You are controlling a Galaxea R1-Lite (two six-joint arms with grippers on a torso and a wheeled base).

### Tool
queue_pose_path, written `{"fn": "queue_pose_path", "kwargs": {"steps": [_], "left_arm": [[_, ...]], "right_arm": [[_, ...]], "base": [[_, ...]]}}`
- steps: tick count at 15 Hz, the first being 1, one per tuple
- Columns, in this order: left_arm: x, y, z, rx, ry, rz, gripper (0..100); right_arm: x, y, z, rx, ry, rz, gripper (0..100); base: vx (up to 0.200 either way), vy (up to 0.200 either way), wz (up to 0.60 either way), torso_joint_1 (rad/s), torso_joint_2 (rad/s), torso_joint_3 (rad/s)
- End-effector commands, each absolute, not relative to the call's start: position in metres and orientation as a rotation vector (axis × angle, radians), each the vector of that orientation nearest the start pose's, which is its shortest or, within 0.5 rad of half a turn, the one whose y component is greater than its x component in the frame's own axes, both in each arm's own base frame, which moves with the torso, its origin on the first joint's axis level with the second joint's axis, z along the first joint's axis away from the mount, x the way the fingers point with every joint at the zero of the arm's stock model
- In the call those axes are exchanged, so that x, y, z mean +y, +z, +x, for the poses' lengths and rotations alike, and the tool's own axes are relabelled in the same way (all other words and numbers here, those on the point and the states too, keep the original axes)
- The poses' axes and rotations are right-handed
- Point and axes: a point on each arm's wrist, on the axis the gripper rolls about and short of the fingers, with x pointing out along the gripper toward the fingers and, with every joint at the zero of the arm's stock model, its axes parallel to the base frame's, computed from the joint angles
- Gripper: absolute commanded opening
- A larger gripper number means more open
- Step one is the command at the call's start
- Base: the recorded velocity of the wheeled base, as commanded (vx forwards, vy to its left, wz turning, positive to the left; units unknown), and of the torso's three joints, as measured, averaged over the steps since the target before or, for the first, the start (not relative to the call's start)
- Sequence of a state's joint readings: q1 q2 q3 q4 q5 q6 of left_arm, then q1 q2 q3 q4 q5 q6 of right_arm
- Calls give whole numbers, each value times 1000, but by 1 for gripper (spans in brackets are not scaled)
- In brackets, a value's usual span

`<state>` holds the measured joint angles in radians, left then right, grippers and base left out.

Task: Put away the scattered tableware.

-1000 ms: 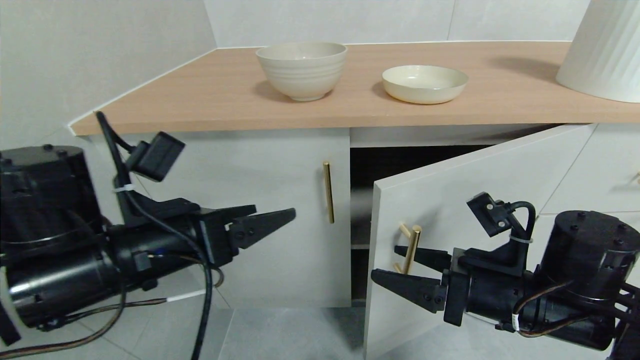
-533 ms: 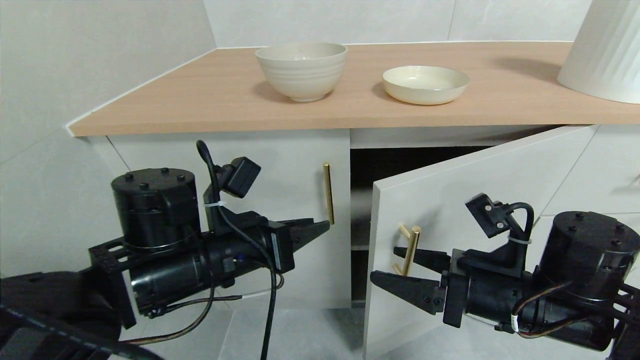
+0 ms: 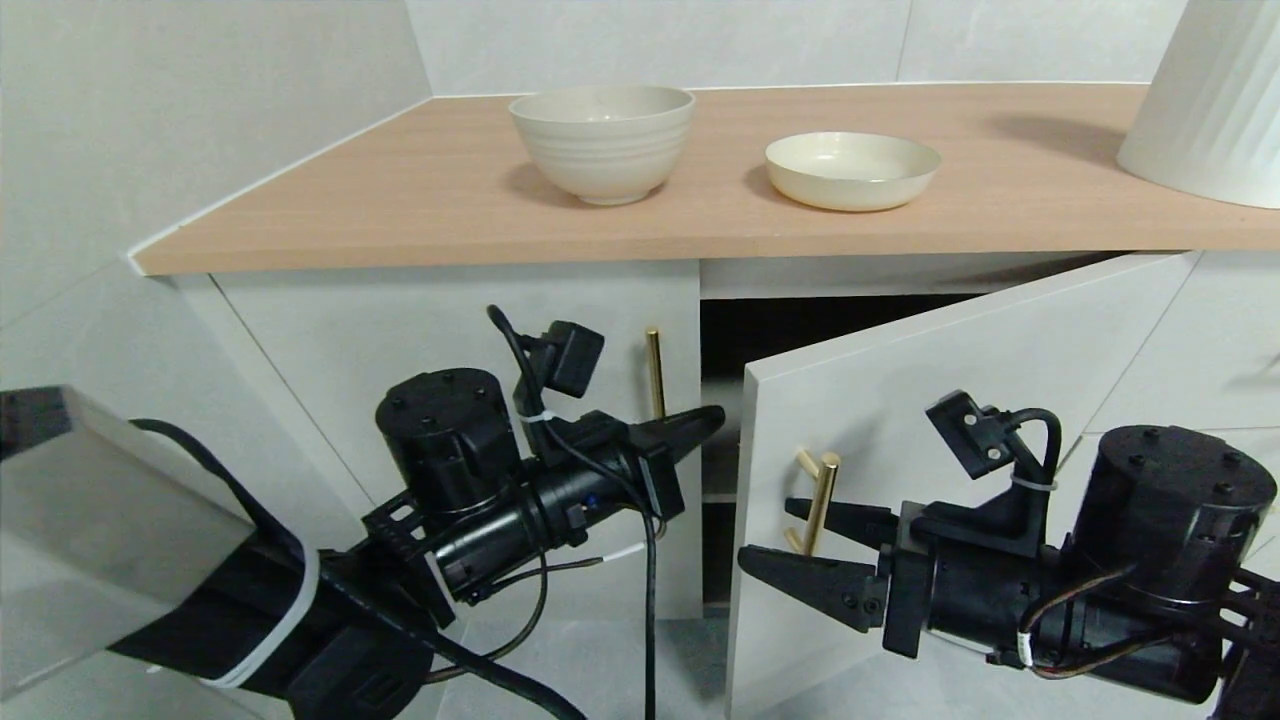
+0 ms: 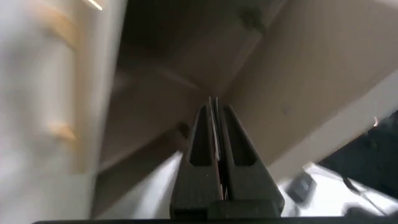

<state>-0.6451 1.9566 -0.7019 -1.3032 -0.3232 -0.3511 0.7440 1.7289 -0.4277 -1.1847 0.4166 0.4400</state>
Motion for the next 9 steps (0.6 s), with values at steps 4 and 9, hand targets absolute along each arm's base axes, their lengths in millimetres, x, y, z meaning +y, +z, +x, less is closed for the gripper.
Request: {"fn": "queue_pose_path", "kwargs": {"steps": [4, 9], "left_arm": [[-226, 135, 267, 151, -1141, -317, 0], [-241, 127, 265, 171, -1175, -314, 0]], "right_arm": [[188, 134, 192, 375, 1092, 367, 100], [181, 141, 193, 324, 1001, 374, 100]], "base": [[0, 0, 0, 0, 0, 0], [0, 0, 0, 0, 0, 0]]}}
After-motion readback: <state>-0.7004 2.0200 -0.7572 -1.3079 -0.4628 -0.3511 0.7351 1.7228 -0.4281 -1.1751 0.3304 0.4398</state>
